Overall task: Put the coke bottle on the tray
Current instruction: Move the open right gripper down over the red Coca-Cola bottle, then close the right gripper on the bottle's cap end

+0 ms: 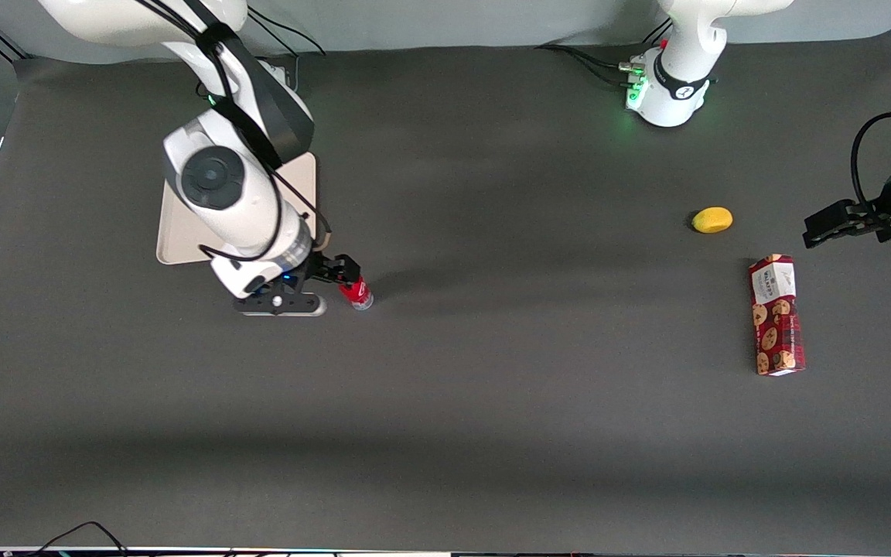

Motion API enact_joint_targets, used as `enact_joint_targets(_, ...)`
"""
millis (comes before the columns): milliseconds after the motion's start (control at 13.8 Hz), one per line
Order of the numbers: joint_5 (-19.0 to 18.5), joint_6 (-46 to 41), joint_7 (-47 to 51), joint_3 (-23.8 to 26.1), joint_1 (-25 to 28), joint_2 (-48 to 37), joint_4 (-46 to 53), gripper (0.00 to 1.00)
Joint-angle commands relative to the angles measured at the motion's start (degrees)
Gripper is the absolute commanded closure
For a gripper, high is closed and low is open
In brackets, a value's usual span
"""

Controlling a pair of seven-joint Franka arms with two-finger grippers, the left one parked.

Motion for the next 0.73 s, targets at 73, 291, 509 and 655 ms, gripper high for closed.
enact_joint_targets(73, -1.92, 7.74, 2.68, 0.74, -0.43, -1.05, -8.40, 0.00)
enact_joint_targets(291, -1.92, 11.63, 2.86, 0.65, -0.43, -1.84, -13.60, 0.00)
enact_joint_targets(509, -2.00, 11.81, 2.77, 0.65, -0.51, -2.72, -15.89, 0.00)
enact_joint_targets(655, -2.09, 11.90, 2.68, 0.65, -0.60, -2.90, -16.33, 0.10)
